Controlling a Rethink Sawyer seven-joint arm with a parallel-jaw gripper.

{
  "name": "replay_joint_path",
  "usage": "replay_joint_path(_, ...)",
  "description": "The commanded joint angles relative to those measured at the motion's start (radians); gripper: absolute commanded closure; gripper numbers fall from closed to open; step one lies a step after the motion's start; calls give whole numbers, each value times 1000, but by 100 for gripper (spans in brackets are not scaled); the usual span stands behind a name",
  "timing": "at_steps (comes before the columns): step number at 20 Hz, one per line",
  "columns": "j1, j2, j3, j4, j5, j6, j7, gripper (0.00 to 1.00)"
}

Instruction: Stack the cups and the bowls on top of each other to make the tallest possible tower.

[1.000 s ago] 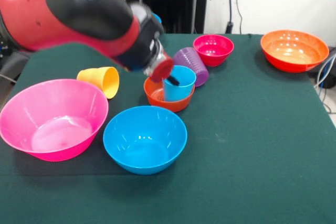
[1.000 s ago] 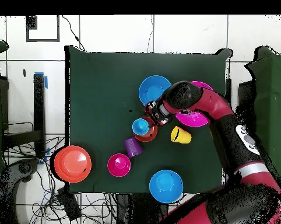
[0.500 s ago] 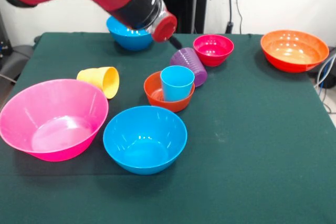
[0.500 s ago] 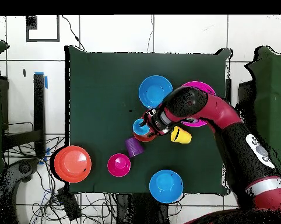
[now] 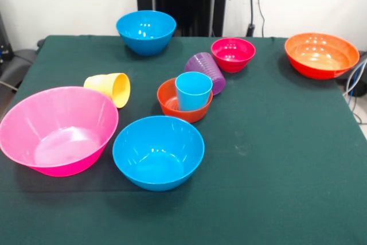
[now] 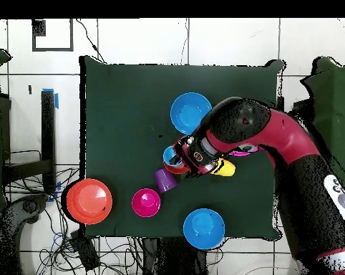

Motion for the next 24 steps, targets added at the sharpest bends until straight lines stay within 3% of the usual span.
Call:
replay_joint_path(1,64,-93,-15,-29,-23,31,-9,0)
replay_joint_path(5,86,-22,13,-87,-155,-72,-164,0)
replay_joint_path(9,134,-22,45,-87,-285,-124,-275,0)
replay_joint_path(15,193,-4,67,6,-376,-244,-271,0)
replay_joint_path(20,225,9,77,3,-428,-219,-318,0)
replay_joint_path(24,235,39,77,34,-445,-329,-271,0)
